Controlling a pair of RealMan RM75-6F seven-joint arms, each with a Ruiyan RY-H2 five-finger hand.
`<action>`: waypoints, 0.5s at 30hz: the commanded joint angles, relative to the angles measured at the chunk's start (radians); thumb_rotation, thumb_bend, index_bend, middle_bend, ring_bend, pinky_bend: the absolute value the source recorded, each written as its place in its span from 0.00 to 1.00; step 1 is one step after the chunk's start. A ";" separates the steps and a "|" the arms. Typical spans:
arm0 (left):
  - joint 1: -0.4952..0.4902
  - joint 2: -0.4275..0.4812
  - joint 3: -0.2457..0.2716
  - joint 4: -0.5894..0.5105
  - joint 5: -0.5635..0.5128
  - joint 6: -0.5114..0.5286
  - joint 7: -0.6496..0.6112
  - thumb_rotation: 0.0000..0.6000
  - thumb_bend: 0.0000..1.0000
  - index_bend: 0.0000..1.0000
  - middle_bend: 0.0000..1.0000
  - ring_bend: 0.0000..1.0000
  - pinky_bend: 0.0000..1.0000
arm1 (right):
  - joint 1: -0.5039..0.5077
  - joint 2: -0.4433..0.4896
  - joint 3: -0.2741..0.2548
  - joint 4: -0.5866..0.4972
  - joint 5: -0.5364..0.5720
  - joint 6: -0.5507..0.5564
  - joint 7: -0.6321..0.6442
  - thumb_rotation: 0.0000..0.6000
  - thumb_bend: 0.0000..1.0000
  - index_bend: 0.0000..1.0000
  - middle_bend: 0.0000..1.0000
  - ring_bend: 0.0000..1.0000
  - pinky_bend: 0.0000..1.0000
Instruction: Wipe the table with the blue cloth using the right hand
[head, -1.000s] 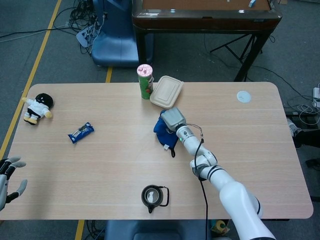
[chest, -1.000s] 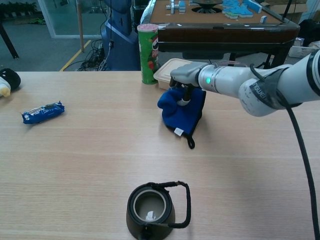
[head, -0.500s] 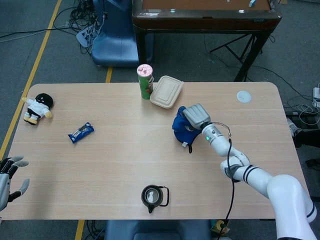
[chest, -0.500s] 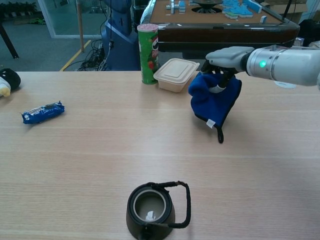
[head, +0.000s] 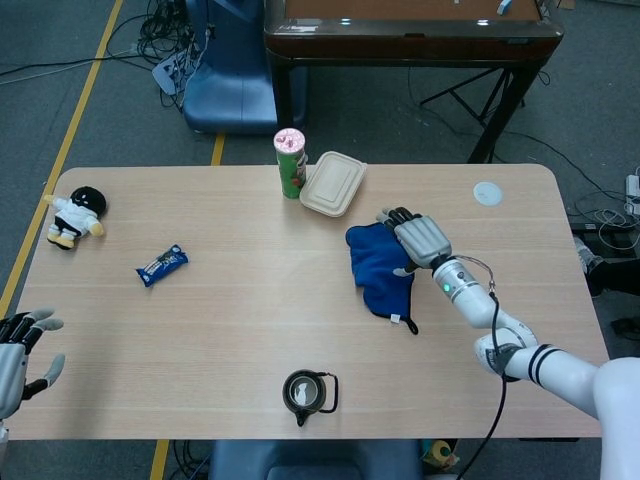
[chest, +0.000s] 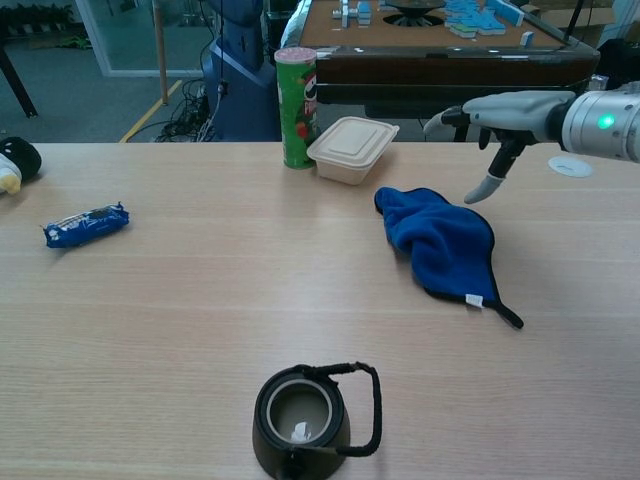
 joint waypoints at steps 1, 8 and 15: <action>-0.004 -0.002 -0.002 0.004 -0.001 -0.004 -0.004 1.00 0.29 0.33 0.24 0.19 0.17 | -0.082 0.097 -0.001 -0.129 0.019 0.127 -0.065 1.00 0.07 0.00 0.16 0.08 0.26; -0.019 -0.008 -0.010 0.022 -0.010 -0.021 -0.013 1.00 0.29 0.33 0.23 0.19 0.17 | -0.239 0.264 -0.023 -0.379 0.089 0.336 -0.187 1.00 0.07 0.04 0.23 0.12 0.26; -0.036 -0.013 -0.015 0.032 -0.010 -0.038 -0.018 1.00 0.29 0.33 0.24 0.19 0.17 | -0.385 0.351 -0.072 -0.512 0.078 0.513 -0.229 1.00 0.07 0.06 0.25 0.13 0.26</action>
